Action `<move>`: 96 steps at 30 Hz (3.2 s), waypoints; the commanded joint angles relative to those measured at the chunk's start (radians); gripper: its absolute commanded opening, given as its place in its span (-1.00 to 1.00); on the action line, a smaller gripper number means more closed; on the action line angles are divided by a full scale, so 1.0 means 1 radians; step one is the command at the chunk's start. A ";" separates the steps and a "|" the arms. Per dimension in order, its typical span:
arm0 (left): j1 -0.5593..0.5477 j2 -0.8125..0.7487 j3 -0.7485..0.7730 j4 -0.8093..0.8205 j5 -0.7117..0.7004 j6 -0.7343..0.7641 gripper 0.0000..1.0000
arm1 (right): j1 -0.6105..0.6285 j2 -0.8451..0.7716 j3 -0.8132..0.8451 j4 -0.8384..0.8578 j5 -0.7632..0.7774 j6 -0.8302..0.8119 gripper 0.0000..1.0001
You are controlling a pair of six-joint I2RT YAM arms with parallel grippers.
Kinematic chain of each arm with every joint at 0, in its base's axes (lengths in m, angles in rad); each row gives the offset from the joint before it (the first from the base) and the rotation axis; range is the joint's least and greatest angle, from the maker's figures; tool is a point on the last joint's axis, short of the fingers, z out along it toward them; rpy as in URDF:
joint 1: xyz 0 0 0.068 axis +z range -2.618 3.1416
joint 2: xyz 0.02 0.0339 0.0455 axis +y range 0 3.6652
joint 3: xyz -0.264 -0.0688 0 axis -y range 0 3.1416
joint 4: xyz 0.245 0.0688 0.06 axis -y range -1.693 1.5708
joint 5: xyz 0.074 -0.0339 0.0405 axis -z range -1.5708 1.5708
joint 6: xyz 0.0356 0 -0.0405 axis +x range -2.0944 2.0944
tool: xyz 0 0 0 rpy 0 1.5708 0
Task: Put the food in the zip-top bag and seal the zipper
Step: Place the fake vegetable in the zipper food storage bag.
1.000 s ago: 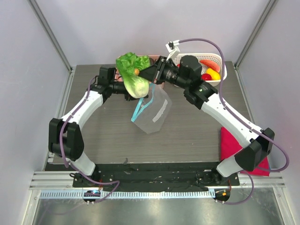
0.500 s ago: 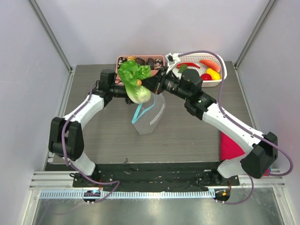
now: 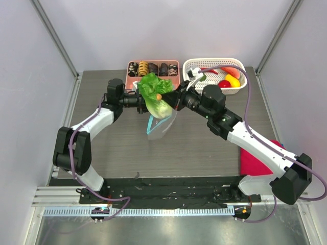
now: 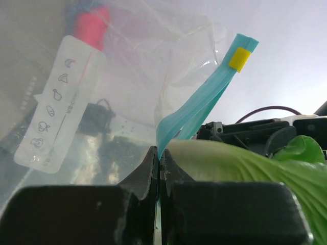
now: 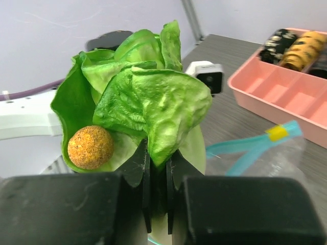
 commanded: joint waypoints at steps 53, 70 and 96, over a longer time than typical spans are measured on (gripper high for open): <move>0.139 0.014 -0.241 1.202 -0.094 -0.571 -0.99 | 0.222 -0.033 -0.025 -0.177 0.358 -0.090 -0.98; 0.137 -0.069 -0.331 1.274 -0.203 -0.499 -1.00 | 0.176 0.115 0.266 -0.335 0.553 0.527 -0.98; 0.192 -0.083 -0.278 1.297 -0.173 -0.462 -0.99 | 0.266 0.227 0.256 -0.687 0.489 -0.048 -0.98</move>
